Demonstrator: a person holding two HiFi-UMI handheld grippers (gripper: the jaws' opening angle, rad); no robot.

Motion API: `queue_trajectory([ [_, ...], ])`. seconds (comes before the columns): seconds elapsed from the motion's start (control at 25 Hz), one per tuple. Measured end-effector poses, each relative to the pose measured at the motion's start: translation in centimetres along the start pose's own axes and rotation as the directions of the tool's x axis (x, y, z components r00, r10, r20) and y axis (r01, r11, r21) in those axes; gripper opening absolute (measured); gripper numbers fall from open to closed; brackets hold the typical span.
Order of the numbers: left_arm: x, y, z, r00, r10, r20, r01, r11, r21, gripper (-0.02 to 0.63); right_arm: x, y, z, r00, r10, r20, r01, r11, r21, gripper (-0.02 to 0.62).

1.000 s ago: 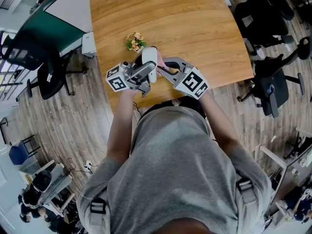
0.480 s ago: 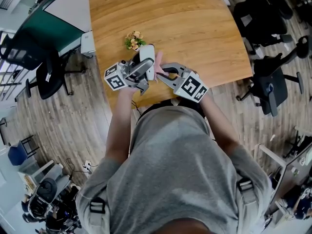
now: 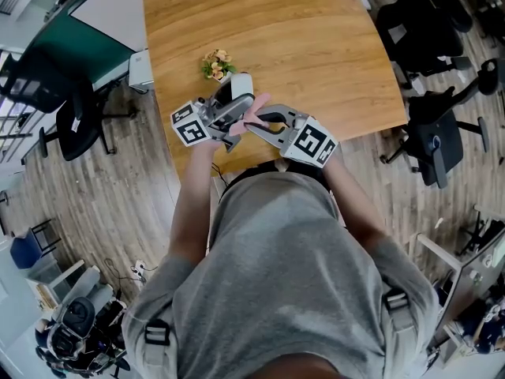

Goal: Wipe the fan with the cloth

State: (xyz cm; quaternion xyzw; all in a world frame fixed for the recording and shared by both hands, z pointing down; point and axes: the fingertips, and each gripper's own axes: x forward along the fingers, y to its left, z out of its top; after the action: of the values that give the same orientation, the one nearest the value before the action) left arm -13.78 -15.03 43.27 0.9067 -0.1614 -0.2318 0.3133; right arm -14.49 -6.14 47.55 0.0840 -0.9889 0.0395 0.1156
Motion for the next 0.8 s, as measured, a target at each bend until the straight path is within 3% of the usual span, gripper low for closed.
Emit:
queue_trajectory([
  [0.64, -1.0, 0.1, -2.2, 0.998, 0.031, -0.052, -0.031, 1.0, -0.001, 0.38, -1.9, -3.2, -1.8, 0.99, -0.14, 0.018, 0.139, 0.989, 0.054, 0.032],
  [0.8, -1.1, 0.5, -2.9, 0.994, 0.079, -0.078, -0.076, 0.996, 0.035, 0.38, -3.0, -4.0, -2.1, 0.985, -0.173, 0.016, 0.172, 0.983, 0.069, 0.032],
])
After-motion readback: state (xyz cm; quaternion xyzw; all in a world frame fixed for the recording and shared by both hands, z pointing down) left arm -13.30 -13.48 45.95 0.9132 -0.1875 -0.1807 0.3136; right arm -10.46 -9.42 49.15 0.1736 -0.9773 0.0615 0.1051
